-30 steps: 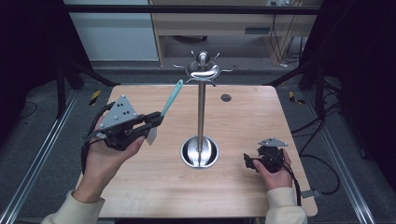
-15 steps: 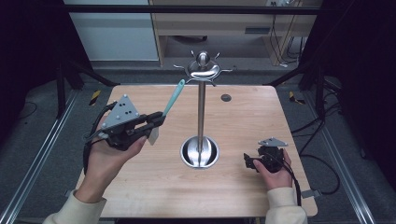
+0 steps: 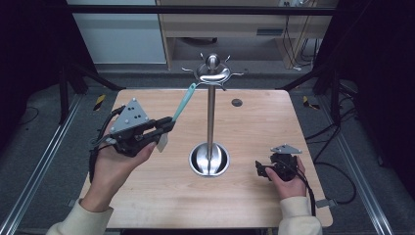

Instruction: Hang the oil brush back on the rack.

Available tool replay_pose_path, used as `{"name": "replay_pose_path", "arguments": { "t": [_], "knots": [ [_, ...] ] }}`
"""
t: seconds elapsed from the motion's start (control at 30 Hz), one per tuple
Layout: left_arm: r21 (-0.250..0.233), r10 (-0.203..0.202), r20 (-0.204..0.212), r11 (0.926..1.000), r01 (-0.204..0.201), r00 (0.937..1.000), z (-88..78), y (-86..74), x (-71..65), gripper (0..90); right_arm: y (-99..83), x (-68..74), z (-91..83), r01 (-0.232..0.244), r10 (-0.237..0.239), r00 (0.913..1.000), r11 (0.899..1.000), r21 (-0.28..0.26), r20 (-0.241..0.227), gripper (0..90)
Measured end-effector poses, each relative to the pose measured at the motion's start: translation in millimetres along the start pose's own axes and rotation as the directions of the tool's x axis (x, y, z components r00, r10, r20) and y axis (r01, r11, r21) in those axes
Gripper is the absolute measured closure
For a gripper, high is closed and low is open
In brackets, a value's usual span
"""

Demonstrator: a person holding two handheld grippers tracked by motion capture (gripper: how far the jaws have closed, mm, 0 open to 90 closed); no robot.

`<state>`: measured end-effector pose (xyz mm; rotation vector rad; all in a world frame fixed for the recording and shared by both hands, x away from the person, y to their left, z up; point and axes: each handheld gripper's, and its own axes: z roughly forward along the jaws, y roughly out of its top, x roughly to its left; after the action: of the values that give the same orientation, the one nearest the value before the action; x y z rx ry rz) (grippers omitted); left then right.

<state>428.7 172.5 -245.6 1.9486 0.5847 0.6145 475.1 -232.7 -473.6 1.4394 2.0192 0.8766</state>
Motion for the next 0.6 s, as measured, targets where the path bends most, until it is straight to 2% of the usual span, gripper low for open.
{"name": "replay_pose_path", "arguments": {
  "t": [0.6],
  "knots": [
    [0.006,-0.015,0.007,0.9999,0.015,0.9999,7.7,-0.7,-0.8,81.8,0.1,0.1,-0.5,-0.004,0.004,1.0,1.0,-0.001,-0.001,9.0]
  ]
}}
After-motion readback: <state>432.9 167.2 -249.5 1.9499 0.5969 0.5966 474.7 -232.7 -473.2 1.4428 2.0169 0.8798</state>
